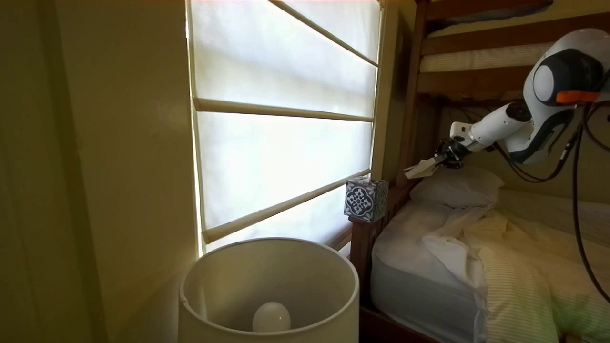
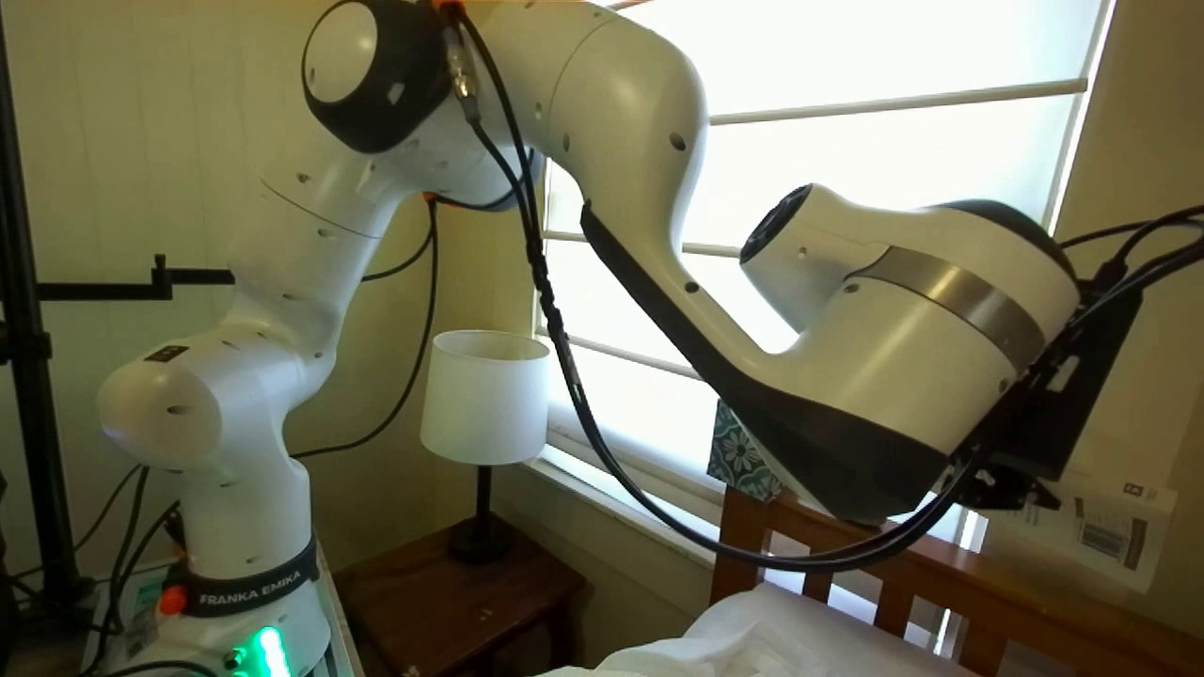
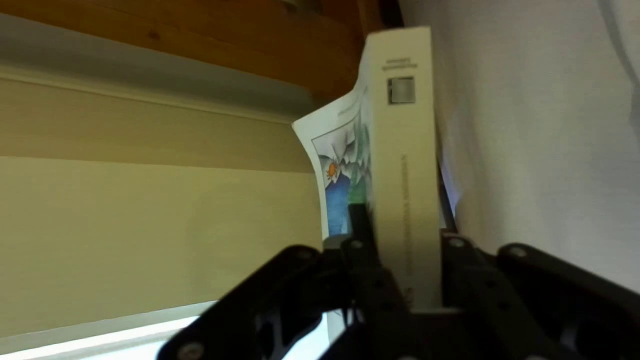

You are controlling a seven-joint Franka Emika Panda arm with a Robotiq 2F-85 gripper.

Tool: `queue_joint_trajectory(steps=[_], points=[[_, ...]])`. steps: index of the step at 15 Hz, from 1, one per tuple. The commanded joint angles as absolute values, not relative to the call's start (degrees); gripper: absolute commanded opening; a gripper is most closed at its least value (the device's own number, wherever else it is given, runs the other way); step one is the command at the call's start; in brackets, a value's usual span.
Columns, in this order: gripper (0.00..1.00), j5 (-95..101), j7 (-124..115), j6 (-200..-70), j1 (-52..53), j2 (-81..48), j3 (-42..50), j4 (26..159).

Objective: Put the book on headboard of the bed

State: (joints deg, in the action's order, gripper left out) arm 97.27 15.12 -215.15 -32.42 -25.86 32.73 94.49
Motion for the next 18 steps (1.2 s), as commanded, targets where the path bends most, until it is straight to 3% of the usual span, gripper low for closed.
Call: queue_joint_trajectory(steps=[1,10,17,18], points=[[0.06,98.3,14.9,-214.28,-34.0,-25.19,30.58,94.67],[0.06,76.48,33.03,-212.0,-35.1,-34.68,26.8,87.51],[0.06,80.42,31.2,-210.55,-34.36,-37.56,25.3,88.86],[0.24,80.38,31.18,-210.54,-34.27,-38.12,25.16,88.88]])
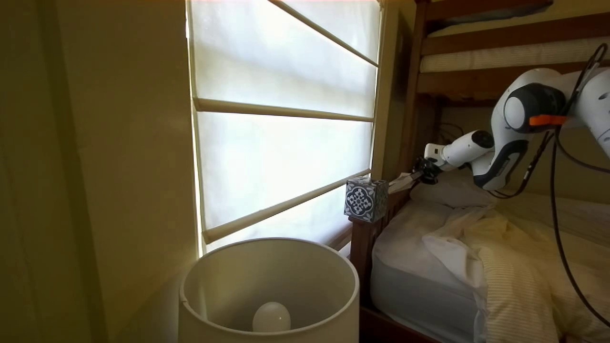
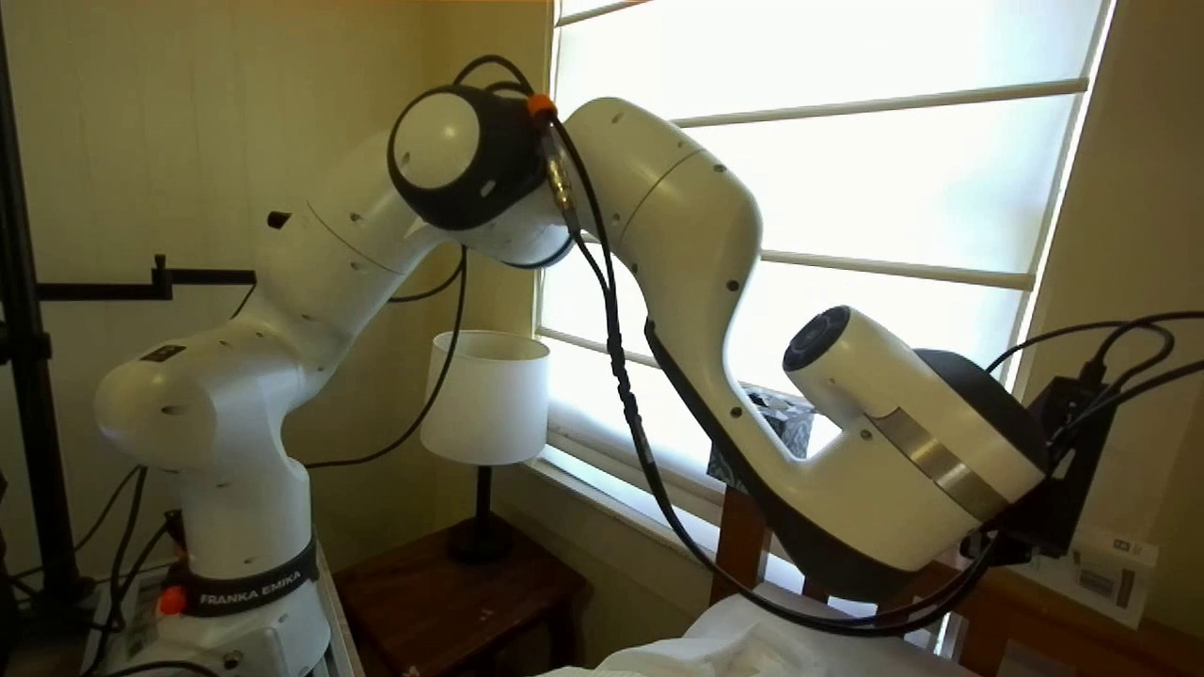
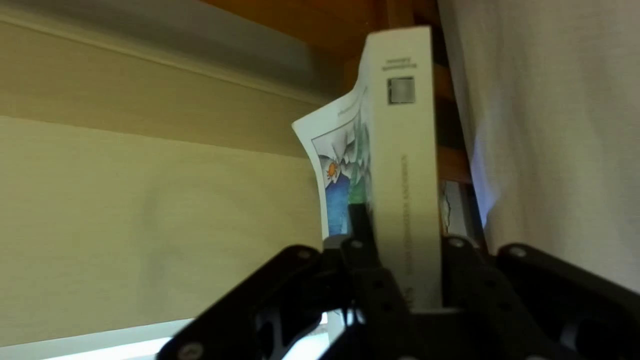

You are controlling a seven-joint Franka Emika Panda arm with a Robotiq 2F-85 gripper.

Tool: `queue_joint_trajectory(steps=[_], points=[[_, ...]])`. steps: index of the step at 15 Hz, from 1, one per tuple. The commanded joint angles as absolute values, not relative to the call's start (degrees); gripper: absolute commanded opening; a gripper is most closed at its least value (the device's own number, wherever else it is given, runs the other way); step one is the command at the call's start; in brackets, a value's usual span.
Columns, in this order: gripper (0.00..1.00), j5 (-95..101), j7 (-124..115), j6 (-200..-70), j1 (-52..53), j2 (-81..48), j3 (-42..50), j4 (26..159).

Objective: Put the book on headboard of the bed

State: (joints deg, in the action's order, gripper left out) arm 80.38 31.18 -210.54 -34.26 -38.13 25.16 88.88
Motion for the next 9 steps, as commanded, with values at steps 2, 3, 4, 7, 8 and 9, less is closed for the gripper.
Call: queue_joint_trajectory(steps=[2,3,4,7,8,9], points=[[0.24,80.37,31.18,-210.54,-34.25,-38.5,25.18,88.93],[0.06,80.37,31.18,-210.54,-34.27,-38.48,25.23,88.93],[0.06,79.94,31.13,-211.08,-34.61,-38.98,24.96,88.31],[0.06,79.36,30.27,-211.08,-34.76,-41.11,24.04,86.37],[0.06,78.58,30.44,-210.27,-34.49,-41.56,23.78,85.87],[0.06,78.09,30.78,-210.22,-34.38,-41.81,23.51,85.6]])
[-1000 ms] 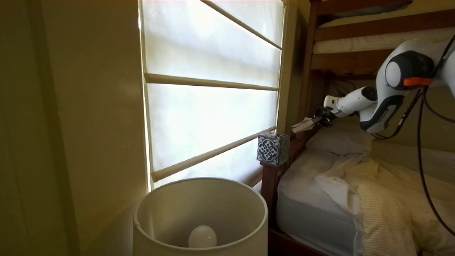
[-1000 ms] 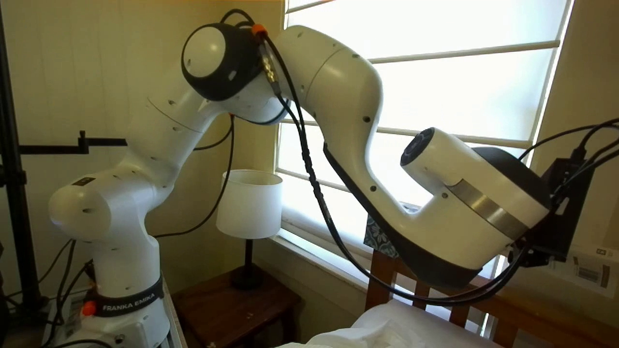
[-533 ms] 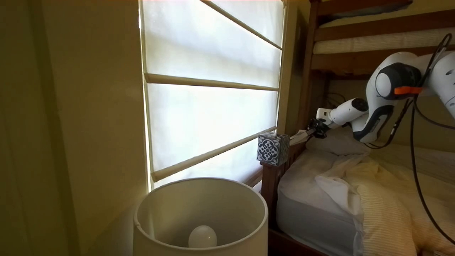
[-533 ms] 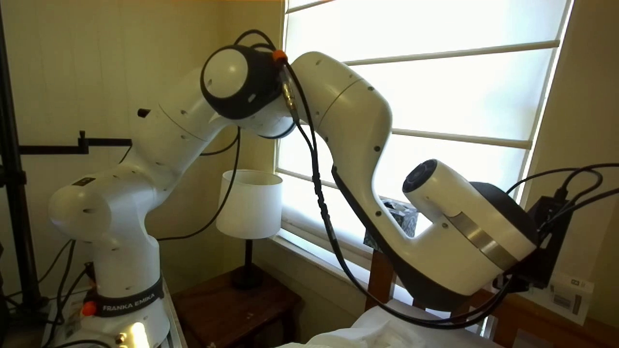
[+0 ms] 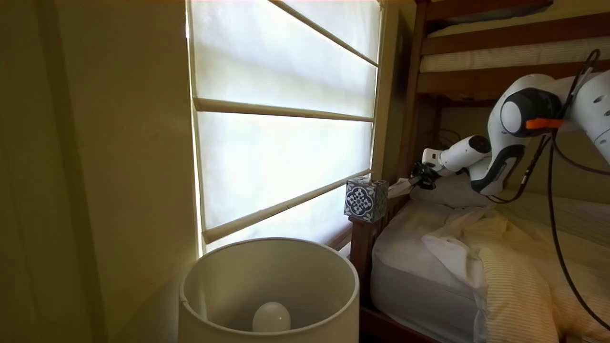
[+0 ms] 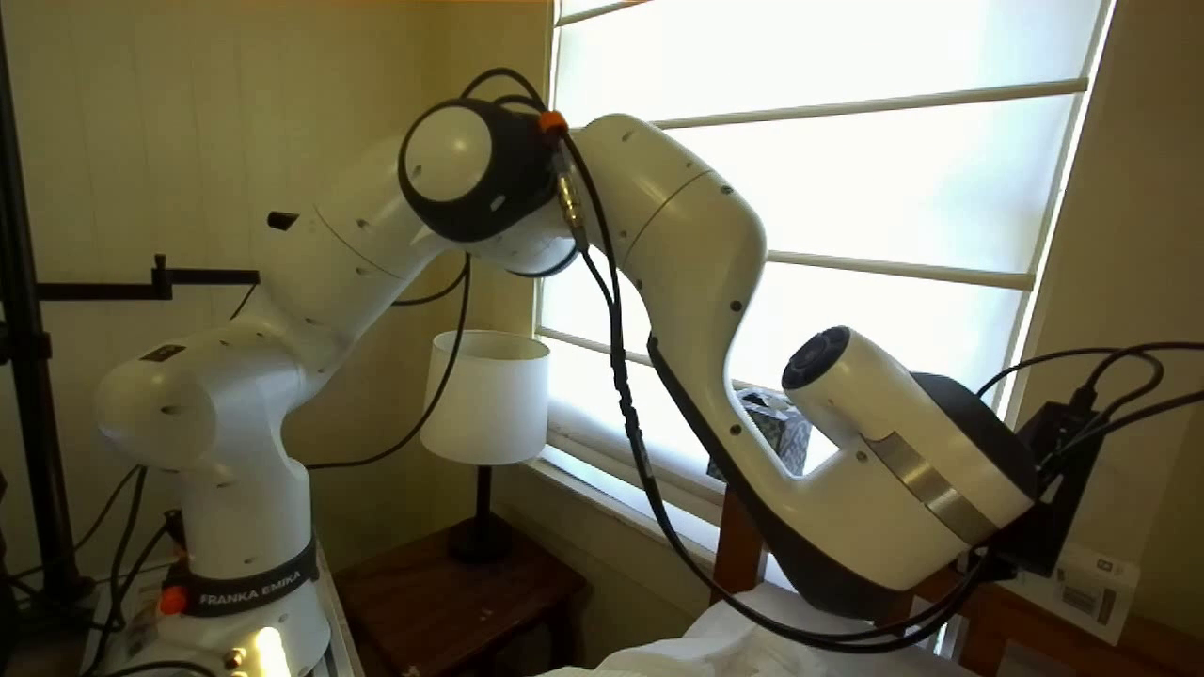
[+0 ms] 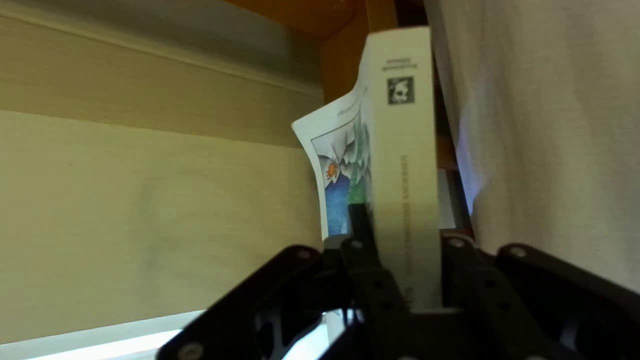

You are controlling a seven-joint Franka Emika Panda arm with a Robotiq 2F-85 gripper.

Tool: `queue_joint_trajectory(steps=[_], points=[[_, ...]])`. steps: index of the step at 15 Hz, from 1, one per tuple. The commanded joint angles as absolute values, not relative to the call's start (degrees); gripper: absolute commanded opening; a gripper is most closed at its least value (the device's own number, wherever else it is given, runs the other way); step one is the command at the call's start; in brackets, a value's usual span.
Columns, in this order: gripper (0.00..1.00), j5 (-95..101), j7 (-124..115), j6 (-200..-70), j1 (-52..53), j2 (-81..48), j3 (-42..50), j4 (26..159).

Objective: Put the book on headboard of the bed

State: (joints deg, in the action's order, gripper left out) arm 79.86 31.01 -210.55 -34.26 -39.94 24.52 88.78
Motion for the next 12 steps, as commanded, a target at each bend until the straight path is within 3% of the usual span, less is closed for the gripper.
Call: queue_joint_trajectory(steps=[1,8,9,11,12], points=[[0.06,77.42,31.8,-210.07,-34.12,-41.75,23.34,85.44],[0.06,76.94,32.43,-205.89,-32.61,-42.14,23.25,82.7],[0.24,75.98,34.16,-207.68,-32.66,-41.29,23.43,85.01],[0.24,76.0,33.97,-206.43,-32.36,-41.44,23.4,84.97],[0.06,76.0,33.95,-206.37,-32.33,-41.53,23.4,84.97]])
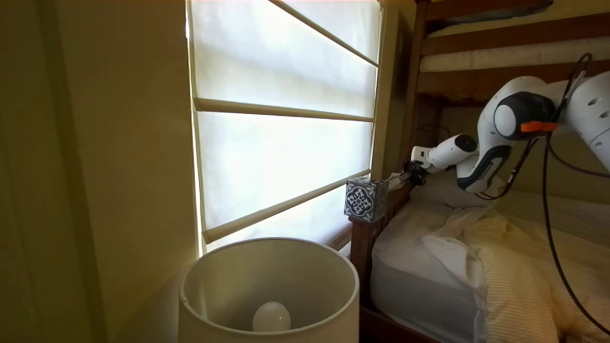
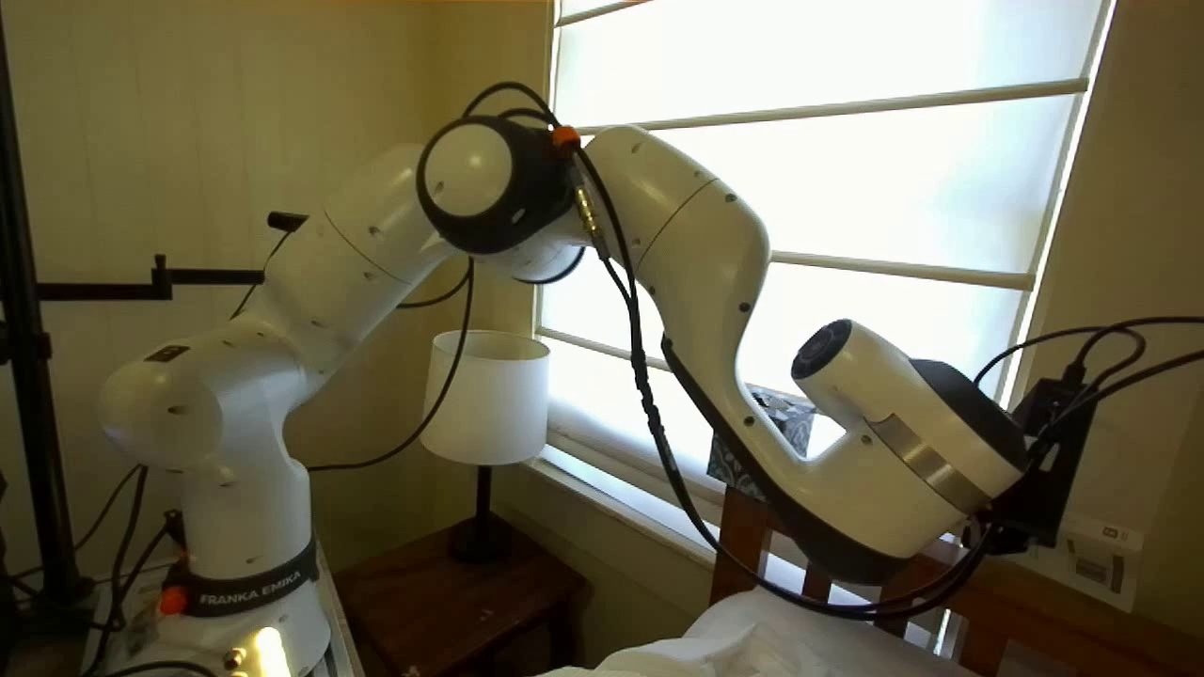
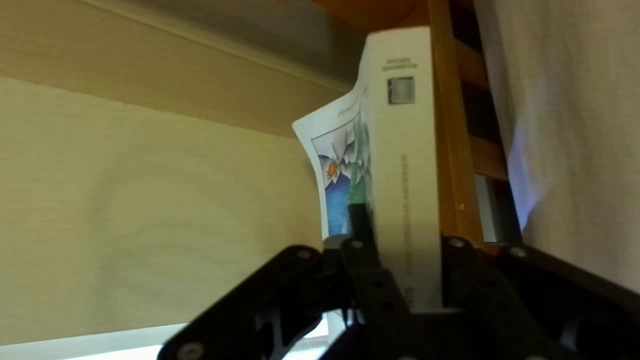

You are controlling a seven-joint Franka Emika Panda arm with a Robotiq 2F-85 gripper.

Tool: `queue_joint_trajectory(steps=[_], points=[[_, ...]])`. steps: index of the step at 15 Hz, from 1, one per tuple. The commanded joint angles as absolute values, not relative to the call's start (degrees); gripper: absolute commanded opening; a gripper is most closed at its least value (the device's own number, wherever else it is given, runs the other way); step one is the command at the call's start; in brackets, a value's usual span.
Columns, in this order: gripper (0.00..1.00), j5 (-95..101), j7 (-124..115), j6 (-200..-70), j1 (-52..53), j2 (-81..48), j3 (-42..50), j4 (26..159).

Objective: Put the book on headboard of the bed

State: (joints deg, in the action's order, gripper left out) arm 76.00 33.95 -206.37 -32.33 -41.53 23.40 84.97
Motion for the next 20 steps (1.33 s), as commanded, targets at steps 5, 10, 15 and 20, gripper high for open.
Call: queue_joint_trajectory(steps=[5,10,15,20], points=[[0.06,74.5,35.4,-207.57,-32.71,-43.86,22.78,82.16],[0.06,74.7,35.54,-208.52,-33.37,-45.96,22.13,78.95],[0.06,77.85,31.51,-208.58,-33.6,-48.01,21.51,78.67],[0.06,80.43,27.86,-208.18,-33.79,-48.94,21.11,78.81]])
